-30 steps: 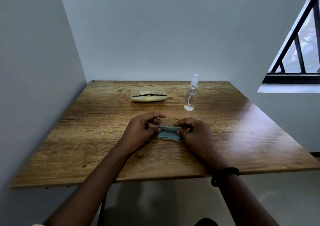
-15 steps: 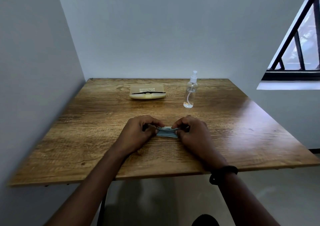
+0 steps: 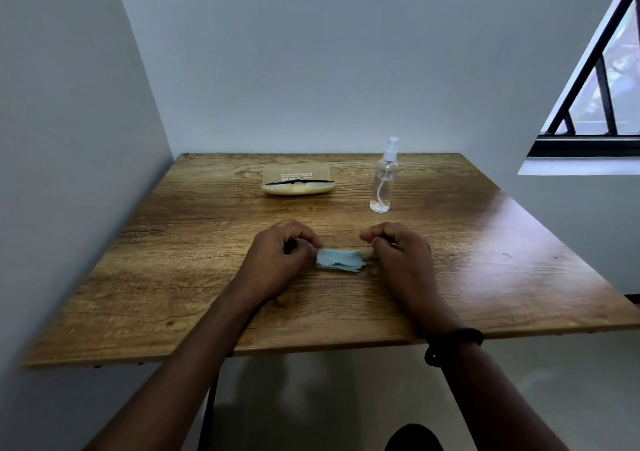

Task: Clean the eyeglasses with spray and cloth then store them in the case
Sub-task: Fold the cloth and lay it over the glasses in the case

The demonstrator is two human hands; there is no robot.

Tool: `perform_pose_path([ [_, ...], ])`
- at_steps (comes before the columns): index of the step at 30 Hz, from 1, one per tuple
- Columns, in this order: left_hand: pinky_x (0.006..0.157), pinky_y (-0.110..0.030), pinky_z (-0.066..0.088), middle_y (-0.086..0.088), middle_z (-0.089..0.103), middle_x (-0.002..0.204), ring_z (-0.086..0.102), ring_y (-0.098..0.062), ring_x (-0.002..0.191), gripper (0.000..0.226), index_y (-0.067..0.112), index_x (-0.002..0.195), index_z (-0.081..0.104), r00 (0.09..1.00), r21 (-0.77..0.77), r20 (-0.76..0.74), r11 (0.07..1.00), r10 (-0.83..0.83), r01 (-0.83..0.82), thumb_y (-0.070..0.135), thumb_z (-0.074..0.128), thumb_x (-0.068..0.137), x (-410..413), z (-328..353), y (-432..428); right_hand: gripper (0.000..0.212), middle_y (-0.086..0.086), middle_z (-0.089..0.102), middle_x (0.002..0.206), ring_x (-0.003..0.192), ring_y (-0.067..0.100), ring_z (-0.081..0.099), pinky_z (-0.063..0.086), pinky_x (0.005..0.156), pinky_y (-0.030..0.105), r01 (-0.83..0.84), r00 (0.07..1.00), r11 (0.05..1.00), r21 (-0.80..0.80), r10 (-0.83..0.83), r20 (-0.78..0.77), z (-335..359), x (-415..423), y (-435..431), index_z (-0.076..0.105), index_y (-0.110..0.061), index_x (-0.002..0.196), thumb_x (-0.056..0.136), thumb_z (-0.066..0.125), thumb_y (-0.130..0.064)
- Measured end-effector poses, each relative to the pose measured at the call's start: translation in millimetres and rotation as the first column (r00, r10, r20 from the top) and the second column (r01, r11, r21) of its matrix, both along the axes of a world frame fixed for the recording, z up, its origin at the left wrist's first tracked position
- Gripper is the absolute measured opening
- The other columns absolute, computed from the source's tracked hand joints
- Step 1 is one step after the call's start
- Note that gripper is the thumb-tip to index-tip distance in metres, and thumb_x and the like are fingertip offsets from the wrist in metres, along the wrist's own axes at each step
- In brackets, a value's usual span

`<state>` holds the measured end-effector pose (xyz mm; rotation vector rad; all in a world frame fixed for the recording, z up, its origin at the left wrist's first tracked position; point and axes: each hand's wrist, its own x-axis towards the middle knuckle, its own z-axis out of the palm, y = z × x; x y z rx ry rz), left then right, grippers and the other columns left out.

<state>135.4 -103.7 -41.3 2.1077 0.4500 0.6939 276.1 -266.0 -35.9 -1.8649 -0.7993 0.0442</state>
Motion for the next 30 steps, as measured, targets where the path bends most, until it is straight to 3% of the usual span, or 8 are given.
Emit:
perform_pose_path([
  [2,0.079,-0.008,0.044,0.014,0.062,0.108,0.057,0.004,0.102,0.014,0.026,0.105,0.076,0.999,0.016,-0.017,0.999,0.029,-0.029,0.024,0.064,0.097,3.7,-2.2,1.5,0.020,-0.003,0.069,0.109,0.103,0.009,0.061,0.050,0.090,0.030,0.033,0.998,0.998,-0.053,-0.030,0.047,-1.8,2.4,2.4,0.075,-0.022,0.105,0.098,0.057,-0.018],
  [4,0.089,-0.017,0.044,0.013,0.058,0.115,0.053,0.001,0.111,0.023,0.030,0.115,0.073,0.996,0.098,-0.080,0.995,0.038,-0.030,0.039,0.063,0.097,8.3,-6.9,3.0,0.021,0.000,0.064,0.114,0.112,0.016,0.056,0.048,0.096,0.038,0.025,0.995,0.987,-0.158,-0.009,0.097,-3.4,1.9,4.0,0.073,-0.022,0.112,0.099,0.058,-0.028],
  [6,0.096,-0.028,0.043,0.013,0.055,0.122,0.047,-0.006,0.120,0.029,0.033,0.118,0.072,0.984,0.213,-0.170,0.977,0.055,-0.018,0.047,0.064,0.094,10.8,-10.6,2.3,0.024,-0.002,0.059,0.119,0.120,0.019,0.047,0.045,0.101,0.040,-0.004,0.990,0.959,-0.282,0.044,0.136,-3.5,-0.6,4.3,0.072,-0.024,0.115,0.095,0.061,-0.034],
  [9,0.099,-0.031,0.042,0.012,0.054,0.123,0.043,-0.010,0.123,0.029,0.034,0.116,0.072,0.975,0.270,-0.212,0.963,0.063,-0.003,0.046,0.070,0.090,10.9,-11.8,0.1,0.030,-0.005,0.052,0.124,0.123,0.017,0.038,0.039,0.103,0.035,-0.014,0.976,0.914,-0.405,0.100,0.193,-1.4,-4.6,3.3,0.070,-0.026,0.118,0.090,0.068,-0.037],
  [14,0.099,-0.033,0.044,0.013,0.054,0.121,0.046,-0.012,0.122,0.024,0.037,0.111,0.070,0.979,0.274,-0.194,0.962,0.060,-0.005,0.044,0.073,0.088,8.7,-10.0,-1.5,0.031,-0.007,0.054,0.125,0.125,0.015,0.039,0.035,0.101,0.031,-0.043,0.972,0.910,-0.413,0.134,0.193,0.0,-4.2,1.0,0.070,-0.026,0.116,0.086,0.072,-0.036],
  [26,0.102,-0.036,0.045,0.016,0.058,0.125,0.049,-0.008,0.121,0.018,0.030,0.101,0.069,0.977,0.243,-0.210,0.970,0.047,0.006,0.039,0.075,0.087,7.5,-6.9,-2.7,0.009,-0.012,0.064,0.115,0.116,0.012,0.051,0.045,0.095,0.035,-0.111,0.968,0.921,-0.373,0.186,0.170,-2.7,1.4,0.2,0.070,-0.030,0.086,0.081,0.078,-0.031],
  [30,0.103,-0.038,0.049,0.019,0.065,0.120,0.058,-0.002,0.116,0.011,0.030,0.096,0.069,0.990,0.104,-0.139,0.995,0.013,0.002,0.030,0.076,0.087,5.6,-5.8,-0.9,0.008,-0.011,0.069,0.102,0.096,0.008,0.063,0.056,0.085,0.037,-0.144,0.984,0.960,-0.242,0.164,0.066,-2.0,1.6,-2.6,0.071,-0.029,0.086,0.082,0.078,-0.028],
])
